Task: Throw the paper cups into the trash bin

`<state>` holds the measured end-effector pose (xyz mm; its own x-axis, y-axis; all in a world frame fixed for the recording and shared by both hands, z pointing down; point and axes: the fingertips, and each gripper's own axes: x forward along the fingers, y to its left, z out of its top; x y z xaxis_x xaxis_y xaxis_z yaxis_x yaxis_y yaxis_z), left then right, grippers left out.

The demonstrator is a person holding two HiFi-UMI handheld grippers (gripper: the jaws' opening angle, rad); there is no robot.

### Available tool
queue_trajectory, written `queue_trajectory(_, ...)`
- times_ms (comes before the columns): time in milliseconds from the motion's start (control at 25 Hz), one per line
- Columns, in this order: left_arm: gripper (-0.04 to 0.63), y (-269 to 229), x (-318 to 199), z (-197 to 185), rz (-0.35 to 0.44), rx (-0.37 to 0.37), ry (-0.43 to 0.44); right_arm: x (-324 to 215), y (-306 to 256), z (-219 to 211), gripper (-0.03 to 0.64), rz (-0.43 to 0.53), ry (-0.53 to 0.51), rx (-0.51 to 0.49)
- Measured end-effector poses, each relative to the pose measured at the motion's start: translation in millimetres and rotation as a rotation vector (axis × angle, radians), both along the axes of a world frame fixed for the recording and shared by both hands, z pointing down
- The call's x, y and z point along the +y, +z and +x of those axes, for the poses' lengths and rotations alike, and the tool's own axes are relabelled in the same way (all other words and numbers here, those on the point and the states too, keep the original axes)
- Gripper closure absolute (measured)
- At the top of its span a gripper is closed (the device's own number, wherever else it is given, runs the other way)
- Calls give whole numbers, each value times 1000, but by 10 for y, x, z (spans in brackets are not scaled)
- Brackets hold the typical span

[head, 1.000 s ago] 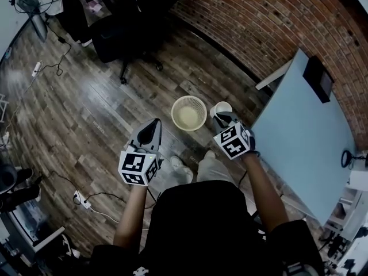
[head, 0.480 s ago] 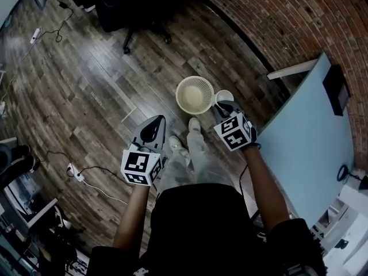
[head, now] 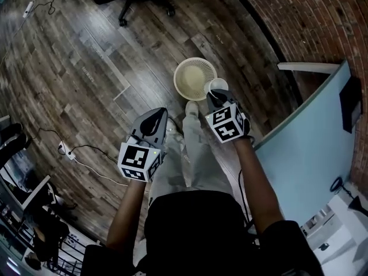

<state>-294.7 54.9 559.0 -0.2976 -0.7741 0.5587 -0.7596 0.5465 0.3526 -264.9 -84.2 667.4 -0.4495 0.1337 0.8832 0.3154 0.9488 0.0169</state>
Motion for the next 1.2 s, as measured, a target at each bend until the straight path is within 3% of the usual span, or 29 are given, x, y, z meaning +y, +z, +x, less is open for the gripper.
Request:
queue_trajectory(480, 594, 996, -82, -201, -81, 78, -2, 240, 1090, -107, 591, -98, -28, 110)
queue_trajectory(680, 594, 1247, -110, -270, -24, 74, -2, 141, 1475, -108, 591, -98, -20, 138)
queue_trajectory(1040, 594, 1789, -233, -187, -19, 112, 33, -39, 2213, -237, 591, -99, 29, 154)
queue_trajectory(1200, 594, 2028, -252, -144, -26, 138, 53, -13, 2625, -251, 591, -74, -4, 172)
